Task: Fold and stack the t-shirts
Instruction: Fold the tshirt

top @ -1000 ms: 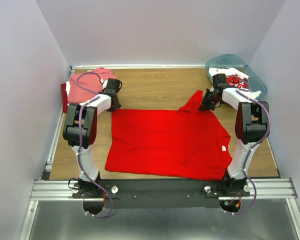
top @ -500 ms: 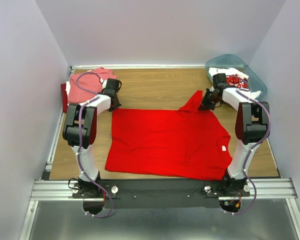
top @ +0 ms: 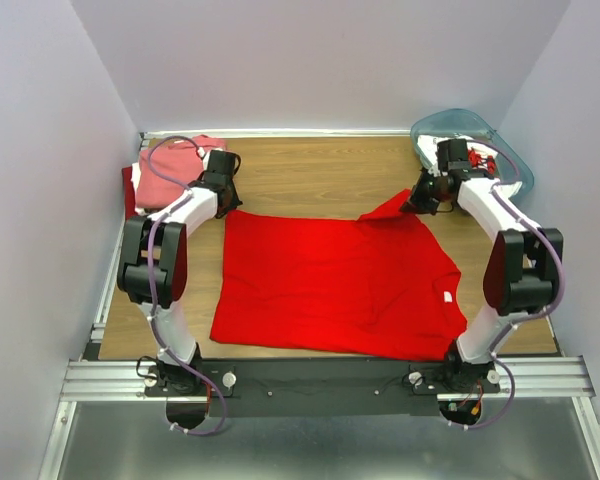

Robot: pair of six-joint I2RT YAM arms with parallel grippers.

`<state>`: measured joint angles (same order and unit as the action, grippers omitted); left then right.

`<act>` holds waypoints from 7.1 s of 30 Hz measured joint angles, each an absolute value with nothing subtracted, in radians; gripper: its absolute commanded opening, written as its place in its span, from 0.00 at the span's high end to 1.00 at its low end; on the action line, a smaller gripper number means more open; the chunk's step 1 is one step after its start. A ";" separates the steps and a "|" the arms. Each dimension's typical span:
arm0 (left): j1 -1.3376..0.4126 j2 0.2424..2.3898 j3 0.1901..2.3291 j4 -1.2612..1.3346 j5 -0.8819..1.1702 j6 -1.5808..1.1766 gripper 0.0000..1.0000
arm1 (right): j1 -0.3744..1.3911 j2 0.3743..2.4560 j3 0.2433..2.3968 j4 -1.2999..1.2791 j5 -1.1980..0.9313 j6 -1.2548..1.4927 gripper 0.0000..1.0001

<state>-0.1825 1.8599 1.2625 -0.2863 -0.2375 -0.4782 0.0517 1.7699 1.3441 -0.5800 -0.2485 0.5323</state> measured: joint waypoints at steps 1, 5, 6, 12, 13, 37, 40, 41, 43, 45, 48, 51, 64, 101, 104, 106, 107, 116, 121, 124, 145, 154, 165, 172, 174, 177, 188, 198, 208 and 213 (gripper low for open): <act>-0.183 1.847 1.262 -0.286 -0.233 -0.477 1.00 | 0.052 1.742 1.325 -0.583 -0.249 0.535 0.99; -0.183 1.801 1.262 -0.286 -0.218 -0.473 1.00 | 0.053 1.647 1.259 -0.602 -0.248 0.556 1.00; -0.183 1.786 1.259 -0.283 -0.211 -0.471 1.00 | 0.053 1.624 1.240 -0.606 -0.248 0.561 0.99; -0.183 1.735 1.220 -0.260 -0.171 -0.458 1.00 | 0.056 1.497 1.150 -0.660 -0.242 0.583 0.99; -0.183 1.734 1.214 -0.258 -0.167 -0.456 1.00 | 0.057 1.480 1.139 -0.668 -0.239 0.587 0.99; -0.183 1.469 0.944 -0.282 -0.131 -0.459 1.00 | 0.137 1.143 1.000 -1.002 -0.183 0.613 1.00; -0.183 1.398 0.917 -0.299 -0.131 -0.477 1.00 | 0.167 1.143 0.997 -1.023 -0.177 0.618 1.00; -0.183 1.375 0.909 -0.304 -0.130 -0.483 1.00 | 0.184 1.142 0.997 -1.029 -0.174 0.622 0.99; -0.183 1.336 0.896 -0.318 -0.130 -0.494 1.00 | 0.204 1.141 0.996 -1.040 -0.172 0.628 1.00; -0.183 1.311 0.887 -0.331 -0.130 -0.504 1.00 | 0.226 1.135 0.991 -1.047 -0.171 0.636 1.00; -0.183 1.287 0.870 -0.350 -0.130 -0.518 1.00 | 0.250 1.120 0.973 -1.055 -0.169 0.653 0.99; -0.183 1.262 0.847 -0.378 -0.130 -0.531 1.00 | 0.265 1.103 0.955 -1.075 -0.168 0.664 0.99; -0.183 1.124 0.798 -0.504 -0.130 -0.577 1.00 | 0.321 1.035 0.909 -1.141 -0.167 0.707 0.99; -0.171 1.393 0.855 -0.473 -0.081 -0.505 0.21 | 0.411 1.259 0.850 -0.817 -0.058 0.784 0.34; -0.170 1.445 0.863 -0.427 -0.072 -0.497 0.23 | 0.286 1.295 0.873 -0.743 -0.046 0.762 0.35; -0.170 1.458 0.863 -0.407 -0.068 -0.494 0.25 | 0.199 1.304 0.888 -0.698 -0.047 0.743 0.36; -0.170 1.464 0.863 -0.399 -0.067 -0.494 0.25 | 0.144 1.313 0.897 -0.683 -0.049 0.728 0.36; -0.170 1.550 0.863 -0.331 -0.066 -0.495 0.30 | -0.057 1.489 0.970 -0.535 -0.118 0.611 0.42; -0.171 1.584 0.862 -0.313 -0.066 -0.495 0.34 | -0.089 1.565 0.981 -0.481 -0.162 0.584 0.46; -0.174 1.587 0.862 -0.305 -0.065 -0.498 0.37 | -0.092 1.600 0.982 -0.458 -0.182 0.575 0.47; -0.205 1.608 0.850 -0.243 -0.059 -0.509 1.00 | -0.092 1.651 0.970 -0.413 -0.261 0.534 1.00; -0.205 1.597 0.839 -0.239 -0.054 -0.509 1.00 | -0.094 1.651 0.963 -0.412 -0.260 0.532 1.00; -0.205 1.489 0.833 -0.348 -0.110 -0.510 0.97 | -0.148 1.615 0.901 -0.412 -0.251 0.532 0.99; -0.205 1.433 0.833 -0.368 -0.180 -0.514 0.82 | -0.155 1.599 0.883 -0.412 -0.251 0.530 1.00; -0.205 1.441 0.830 -0.368 -0.183 -0.514 0.74 | -0.156 1.594 0.881 -0.412 -0.251 0.530 0.99; -0.205 1.468 0.810 -0.365 -0.182 -0.516 0.69 | -0.157 1.587 0.881 -0.412 -0.251 0.530 0.99; -0.205 1.526 0.794 -0.337 -0.182 -0.515 0.68 | -0.157 1.572 0.881 -0.412 -0.252 0.530 1.00; -0.205 1.524 0.794 -0.315 -0.161 -0.522 0.68 | -0.157 1.557 0.881 -0.413 -0.252 0.530 1.00; -0.205 1.456 0.794 -0.315 -0.138 -0.540 0.68 | -0.157 1.557 0.880 -0.413 -0.252 0.530 0.99; -0.205 1.494 0.794 -0.315 -0.137 -0.540 0.68 | -0.157 1.557 0.879 -0.413 -0.252 0.530 0.99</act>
<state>-0.2054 1.4940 0.7940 -0.3145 -0.1371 -0.5400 -0.1574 1.5574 0.8795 -0.4126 -0.2520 0.5297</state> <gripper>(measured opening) 0.317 0.009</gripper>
